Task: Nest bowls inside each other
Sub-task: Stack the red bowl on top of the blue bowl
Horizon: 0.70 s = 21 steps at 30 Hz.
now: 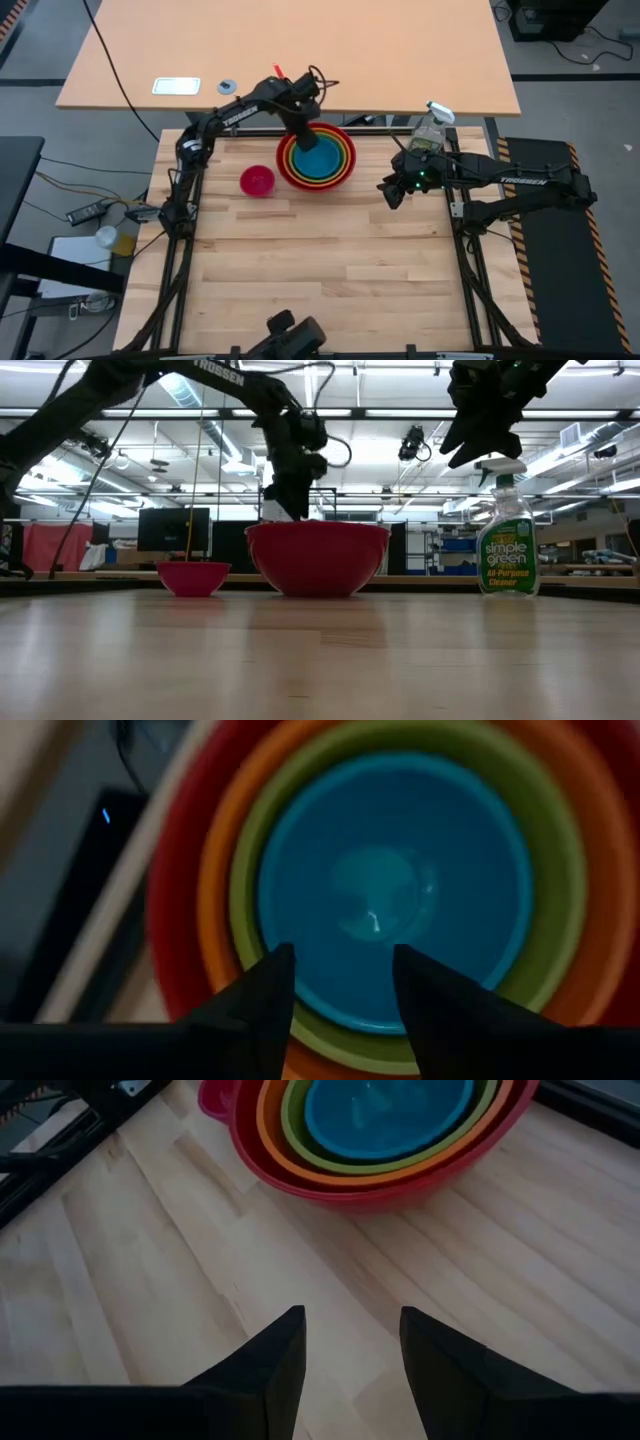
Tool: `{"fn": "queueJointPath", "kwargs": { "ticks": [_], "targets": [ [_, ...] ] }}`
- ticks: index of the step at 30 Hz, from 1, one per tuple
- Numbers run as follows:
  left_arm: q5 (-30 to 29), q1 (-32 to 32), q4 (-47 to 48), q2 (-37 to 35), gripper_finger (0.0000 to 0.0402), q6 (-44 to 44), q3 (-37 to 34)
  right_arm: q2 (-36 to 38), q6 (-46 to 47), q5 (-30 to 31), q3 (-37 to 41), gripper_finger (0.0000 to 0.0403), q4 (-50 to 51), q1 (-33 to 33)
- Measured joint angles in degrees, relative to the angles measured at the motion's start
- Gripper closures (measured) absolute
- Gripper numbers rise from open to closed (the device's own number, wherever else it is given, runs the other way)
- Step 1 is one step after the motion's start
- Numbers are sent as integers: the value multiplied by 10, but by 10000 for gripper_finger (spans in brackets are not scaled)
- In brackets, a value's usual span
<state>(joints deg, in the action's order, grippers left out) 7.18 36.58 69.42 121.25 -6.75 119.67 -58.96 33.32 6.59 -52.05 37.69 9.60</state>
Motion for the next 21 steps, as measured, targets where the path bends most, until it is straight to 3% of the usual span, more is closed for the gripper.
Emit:
{"fn": "queueJointPath", "kwargs": {
  "ticks": [6, 12, 21],
  "targets": [
    [20, 33, -76, -90, 230, -18, -58, 0, 20, 15, 0, 233, 0, 1],
    [19, 94, -156, -219, 230, 33, -250, 0, 40, 38, 0, 233, -8, 0],
    [21, 128, -152, -333, 230, 55, -480, 0, 40, 43, 0, 233, -31, 0]
  ]
}}
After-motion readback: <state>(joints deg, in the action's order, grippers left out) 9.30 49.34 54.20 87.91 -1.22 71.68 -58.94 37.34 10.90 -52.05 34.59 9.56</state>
